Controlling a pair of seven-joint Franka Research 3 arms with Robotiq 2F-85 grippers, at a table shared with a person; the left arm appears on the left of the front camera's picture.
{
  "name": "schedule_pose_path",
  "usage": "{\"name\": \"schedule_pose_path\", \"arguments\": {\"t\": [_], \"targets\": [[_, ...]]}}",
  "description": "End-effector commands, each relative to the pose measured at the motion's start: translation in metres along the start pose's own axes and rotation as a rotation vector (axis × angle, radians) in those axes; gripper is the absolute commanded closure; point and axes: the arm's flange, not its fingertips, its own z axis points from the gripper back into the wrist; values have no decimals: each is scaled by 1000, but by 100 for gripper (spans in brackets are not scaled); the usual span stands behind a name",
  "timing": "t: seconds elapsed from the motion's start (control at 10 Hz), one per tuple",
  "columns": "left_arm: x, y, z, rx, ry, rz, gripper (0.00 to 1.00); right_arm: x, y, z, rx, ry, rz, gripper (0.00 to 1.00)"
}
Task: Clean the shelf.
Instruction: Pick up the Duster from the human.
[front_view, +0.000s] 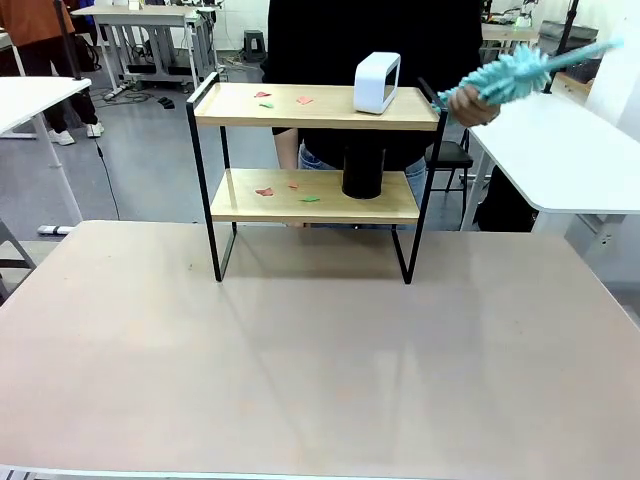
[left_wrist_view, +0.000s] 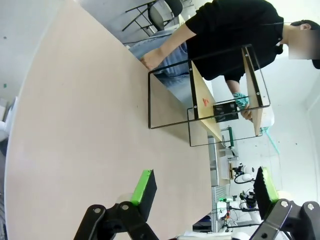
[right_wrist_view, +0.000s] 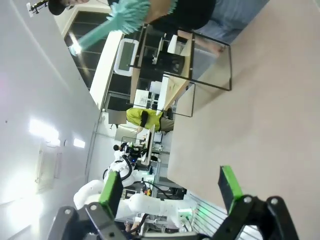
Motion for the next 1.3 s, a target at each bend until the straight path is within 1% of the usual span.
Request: {"name": "schedule_pose_path", "arguments": {"t": [0.0,0.8,0.9,1.0,1.1,1.2], "targets": [[-2,-6,1,-9,2,-2,0,-2,5,3,5,-13,25,0],[-2,-6,1,-9,2,-2,0,-2,5,3,5,-13,25,0],[-2,-6,1,-9,2,-2,0,-5,3,3,-12,0,-5,0],[-2,-6,1,-9,2,-2,0,2,0,0,-2,49,-9,0],[-2,-6,1,-9,2,-2,0,15,0,-4,9,123,3,0],[-2,-6,1,-9,2,-2,0,33,6,-4,26,162,10,0]]}}
